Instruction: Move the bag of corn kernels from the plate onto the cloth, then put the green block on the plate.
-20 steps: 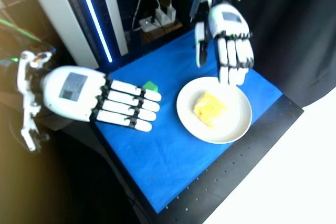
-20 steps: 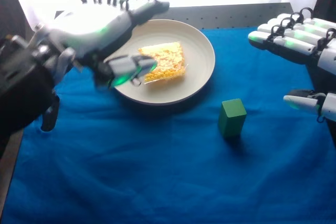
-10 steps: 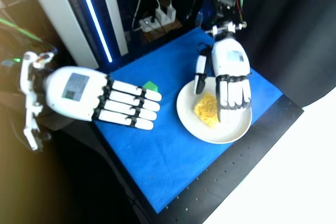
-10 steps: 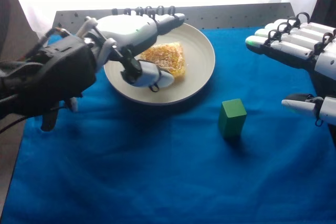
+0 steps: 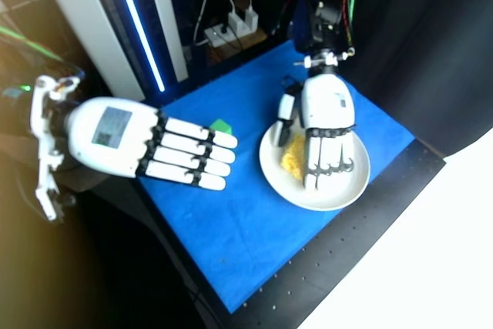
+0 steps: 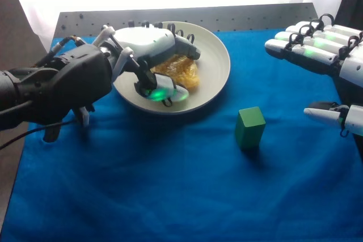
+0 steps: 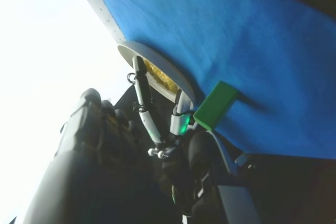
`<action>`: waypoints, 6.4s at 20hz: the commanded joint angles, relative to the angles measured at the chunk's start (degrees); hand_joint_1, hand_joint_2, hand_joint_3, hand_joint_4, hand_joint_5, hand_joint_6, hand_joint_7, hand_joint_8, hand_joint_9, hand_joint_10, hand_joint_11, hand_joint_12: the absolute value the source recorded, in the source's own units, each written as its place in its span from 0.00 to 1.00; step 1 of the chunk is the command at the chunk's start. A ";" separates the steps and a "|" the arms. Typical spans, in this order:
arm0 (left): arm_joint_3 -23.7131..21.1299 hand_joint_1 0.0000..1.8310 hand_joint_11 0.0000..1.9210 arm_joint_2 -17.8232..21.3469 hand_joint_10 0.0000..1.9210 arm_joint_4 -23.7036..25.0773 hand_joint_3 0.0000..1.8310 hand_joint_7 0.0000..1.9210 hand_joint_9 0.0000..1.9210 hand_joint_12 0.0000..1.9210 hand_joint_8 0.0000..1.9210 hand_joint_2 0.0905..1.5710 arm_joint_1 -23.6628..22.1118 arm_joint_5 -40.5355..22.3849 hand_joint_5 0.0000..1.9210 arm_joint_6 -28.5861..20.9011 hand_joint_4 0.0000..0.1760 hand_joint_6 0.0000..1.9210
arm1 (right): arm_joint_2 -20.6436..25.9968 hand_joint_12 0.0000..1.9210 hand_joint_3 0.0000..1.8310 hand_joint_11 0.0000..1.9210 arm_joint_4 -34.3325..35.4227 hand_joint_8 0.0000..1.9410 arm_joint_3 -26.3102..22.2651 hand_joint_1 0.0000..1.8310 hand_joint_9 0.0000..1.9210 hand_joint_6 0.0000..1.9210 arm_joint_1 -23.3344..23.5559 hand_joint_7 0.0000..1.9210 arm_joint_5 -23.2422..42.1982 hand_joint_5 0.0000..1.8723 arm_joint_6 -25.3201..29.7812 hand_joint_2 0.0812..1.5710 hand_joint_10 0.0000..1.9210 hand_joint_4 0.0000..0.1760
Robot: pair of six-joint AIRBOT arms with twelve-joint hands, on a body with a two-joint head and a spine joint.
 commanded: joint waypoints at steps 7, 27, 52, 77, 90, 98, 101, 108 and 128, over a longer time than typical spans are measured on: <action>0.78 0.68 0.17 -0.77 0.86 -2.77 0.00 0.24 0.23 0.93 0.84 0.85 0.43 -2.14 0.33 3.10 0.00 0.83 | -0.10 0.44 0.00 0.00 0.94 0.00 0.16 0.32 0.00 0.06 0.55 0.00 6.66 0.00 -0.18 0.88 0.00 0.00; -24.89 0.58 0.36 20.72 1.00 20.46 0.01 0.24 0.28 1.00 0.97 0.87 7.54 -30.85 0.30 -11.88 0.00 0.83 | -0.10 1.00 0.00 0.00 1.82 0.00 -0.47 0.43 0.00 0.16 0.05 0.02 6.66 0.00 -0.17 0.86 0.04 0.00; -31.07 0.14 0.00 25.41 0.00 12.47 0.00 0.00 0.00 0.00 0.00 0.59 26.16 -46.57 0.00 -20.71 1.00 0.00 | -1.87 0.62 0.00 0.00 -7.04 0.00 0.31 0.37 0.03 0.00 0.15 0.01 7.23 0.00 9.80 0.72 0.14 0.00; -32.65 0.06 0.00 26.68 0.00 2.93 0.01 0.00 0.00 0.00 0.00 0.74 32.43 -58.10 0.00 -20.19 1.00 0.00 | -12.74 0.86 0.00 0.39 -12.87 0.69 6.71 0.74 0.41 0.59 6.40 0.41 -3.42 0.37 12.03 0.76 0.82 0.00; -32.62 0.02 0.01 26.41 0.00 2.71 0.00 0.00 0.00 0.01 0.00 0.73 32.66 -58.39 0.00 -20.31 1.00 0.00 | -12.22 0.82 0.00 0.55 -17.15 0.77 4.95 0.66 0.54 0.65 11.95 0.44 -2.06 0.35 12.04 0.78 0.72 0.00; -31.94 0.07 0.00 25.54 0.00 2.43 0.00 0.00 0.00 0.01 0.00 0.74 32.67 -57.27 0.00 -20.86 1.00 0.00 | -11.70 0.88 0.00 0.49 -19.49 0.70 10.06 0.67 0.53 0.63 19.24 0.47 -2.10 0.38 18.89 0.76 0.70 0.00; -31.74 0.06 0.00 25.39 0.00 2.29 0.00 0.00 0.00 0.01 0.00 0.73 32.67 -57.16 0.00 -21.25 1.00 0.00 | -15.02 0.95 0.00 0.46 -23.56 0.77 15.00 0.65 0.48 0.68 22.03 0.42 -2.26 0.36 26.67 0.79 0.79 0.00; -31.40 0.14 0.00 25.02 0.00 2.17 0.00 0.00 0.00 0.10 0.00 0.76 32.67 -56.84 0.00 -21.89 1.00 0.00 | -24.61 0.84 0.00 0.36 -27.04 0.68 23.02 0.74 0.44 0.63 27.80 0.39 -12.69 0.40 26.78 0.75 0.76 0.00; -30.12 0.13 0.00 23.22 0.00 1.69 0.00 0.00 0.00 0.22 0.00 0.83 32.70 -56.23 0.00 -23.60 0.86 0.00 | -38.31 0.45 0.00 0.00 -33.73 0.00 32.70 0.35 0.11 0.00 27.78 0.11 -29.31 0.12 26.77 0.80 0.04 0.00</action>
